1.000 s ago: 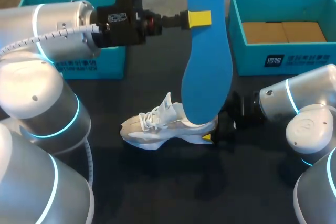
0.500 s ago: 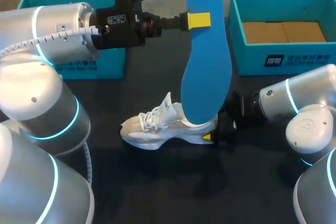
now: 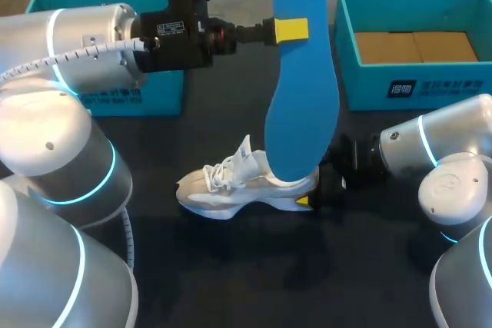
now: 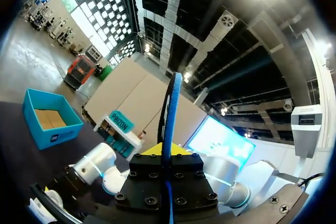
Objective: Take the shoe out of the shoebox, open the shoe tongue, remove and reinsert the insole, then place the shoe into the shoebox
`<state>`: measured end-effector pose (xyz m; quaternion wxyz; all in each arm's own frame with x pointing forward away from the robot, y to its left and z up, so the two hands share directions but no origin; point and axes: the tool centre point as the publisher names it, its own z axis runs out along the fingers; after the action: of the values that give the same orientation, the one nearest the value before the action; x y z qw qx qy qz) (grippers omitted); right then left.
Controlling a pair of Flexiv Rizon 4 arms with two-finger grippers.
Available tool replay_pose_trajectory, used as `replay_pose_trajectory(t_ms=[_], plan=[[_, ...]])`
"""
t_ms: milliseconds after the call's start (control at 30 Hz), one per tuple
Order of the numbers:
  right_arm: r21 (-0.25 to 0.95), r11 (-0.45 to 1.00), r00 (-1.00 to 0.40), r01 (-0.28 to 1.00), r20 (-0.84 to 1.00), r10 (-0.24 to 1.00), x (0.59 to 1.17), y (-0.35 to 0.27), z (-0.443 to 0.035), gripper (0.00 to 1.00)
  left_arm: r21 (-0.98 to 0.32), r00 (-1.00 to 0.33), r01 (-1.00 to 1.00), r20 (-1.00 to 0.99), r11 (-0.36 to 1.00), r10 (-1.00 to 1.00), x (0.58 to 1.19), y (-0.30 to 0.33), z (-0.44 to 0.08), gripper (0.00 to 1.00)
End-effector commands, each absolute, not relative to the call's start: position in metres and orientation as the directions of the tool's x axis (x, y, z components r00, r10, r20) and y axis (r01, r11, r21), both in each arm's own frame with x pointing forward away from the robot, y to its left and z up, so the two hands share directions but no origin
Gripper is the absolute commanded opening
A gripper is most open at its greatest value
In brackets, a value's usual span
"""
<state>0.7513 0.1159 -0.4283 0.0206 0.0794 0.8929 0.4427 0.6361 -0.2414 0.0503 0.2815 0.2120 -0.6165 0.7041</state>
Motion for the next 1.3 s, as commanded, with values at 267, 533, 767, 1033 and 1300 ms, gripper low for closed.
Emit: replay_pose_trajectory(t_ms=[267,533,767,1033,1300], plan=[[0.792,0.598,-0.986,0.124,0.032,0.161,0.75,0.119,-0.432,1.0,-0.749,-0.752,-0.657,0.645,-0.085,0.137,0.636,-0.243,0.049,0.0],[0.789,0.602,-0.985,0.124,0.026,0.169,0.75,0.115,-0.427,1.0,-0.749,-0.752,-0.657,0.645,-0.085,0.137,0.636,-0.243,0.049,0.0],[0.734,0.663,-0.974,0.147,-0.009,0.225,0.749,0.105,-0.404,1.0,-0.749,-0.752,-0.657,0.645,-0.085,0.137,0.636,-0.243,0.049,0.0],[0.61,0.762,-0.968,0.216,0.033,0.248,0.746,0.101,-0.384,1.0,-0.749,-0.752,-0.657,0.645,-0.085,0.137,0.636,-0.243,0.049,0.0],[0.487,0.836,-0.962,0.254,0.034,0.272,0.747,0.1,-0.366,1.0,-0.749,-0.752,-0.657,0.645,-0.085,0.137,0.636,-0.243,0.049,0.0]])
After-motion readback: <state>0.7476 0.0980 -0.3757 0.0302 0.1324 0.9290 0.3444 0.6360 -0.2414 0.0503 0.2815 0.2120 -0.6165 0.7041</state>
